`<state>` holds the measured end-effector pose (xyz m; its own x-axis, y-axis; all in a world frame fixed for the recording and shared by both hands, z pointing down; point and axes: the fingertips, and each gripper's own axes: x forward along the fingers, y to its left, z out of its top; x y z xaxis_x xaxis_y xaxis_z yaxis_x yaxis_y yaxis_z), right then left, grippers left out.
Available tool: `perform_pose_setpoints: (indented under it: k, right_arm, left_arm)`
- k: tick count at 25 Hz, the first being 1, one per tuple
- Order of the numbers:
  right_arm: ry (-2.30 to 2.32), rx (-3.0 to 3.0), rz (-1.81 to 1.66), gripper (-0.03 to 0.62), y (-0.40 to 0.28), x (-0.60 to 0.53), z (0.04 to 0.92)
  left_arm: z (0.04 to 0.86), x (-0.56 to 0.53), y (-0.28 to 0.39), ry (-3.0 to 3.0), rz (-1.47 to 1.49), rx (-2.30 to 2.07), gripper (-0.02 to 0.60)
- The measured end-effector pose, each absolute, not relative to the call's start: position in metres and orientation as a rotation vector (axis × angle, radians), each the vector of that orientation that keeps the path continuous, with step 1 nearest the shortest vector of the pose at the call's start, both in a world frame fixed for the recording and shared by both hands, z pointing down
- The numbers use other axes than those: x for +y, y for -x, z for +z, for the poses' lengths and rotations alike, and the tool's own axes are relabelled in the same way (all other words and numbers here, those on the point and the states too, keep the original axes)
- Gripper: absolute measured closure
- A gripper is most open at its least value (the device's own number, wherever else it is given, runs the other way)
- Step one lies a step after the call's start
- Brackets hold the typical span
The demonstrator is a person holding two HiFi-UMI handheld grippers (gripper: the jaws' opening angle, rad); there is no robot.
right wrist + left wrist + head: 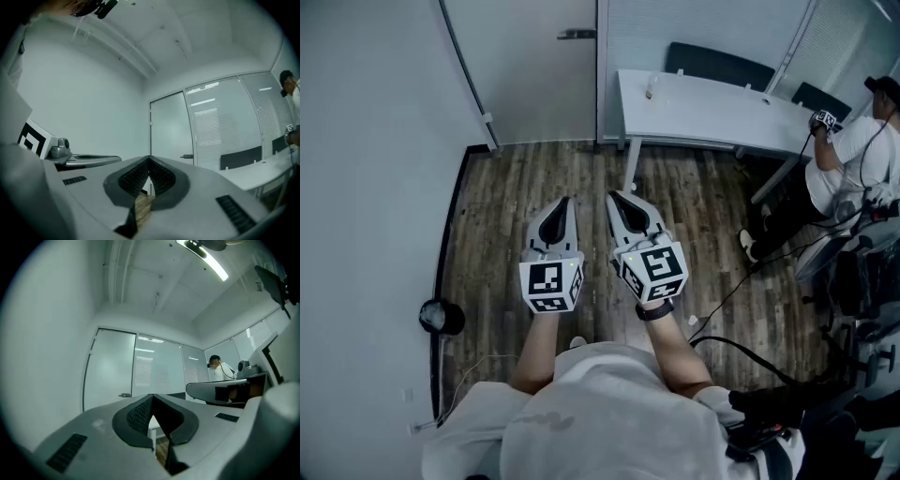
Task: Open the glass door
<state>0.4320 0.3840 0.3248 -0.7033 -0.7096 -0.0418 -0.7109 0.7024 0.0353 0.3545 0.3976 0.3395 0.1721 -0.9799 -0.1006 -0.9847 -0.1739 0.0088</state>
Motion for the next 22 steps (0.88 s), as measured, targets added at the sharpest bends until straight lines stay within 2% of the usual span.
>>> perform_pose_setpoints:
  k: [11,22]
  right_arm:
    - [1.17,2.863,0.08,0.594,-0.426,0.393,0.321]
    - [1.09,2.839,0.092,0.594,-0.457,0.425,0.317]
  left_arm:
    - [0.336,0.405,-0.348,2.344,0.142,1.997,0.58]
    - [0.336,0.431,-0.374,2.354,0.173,2.019,0.58]
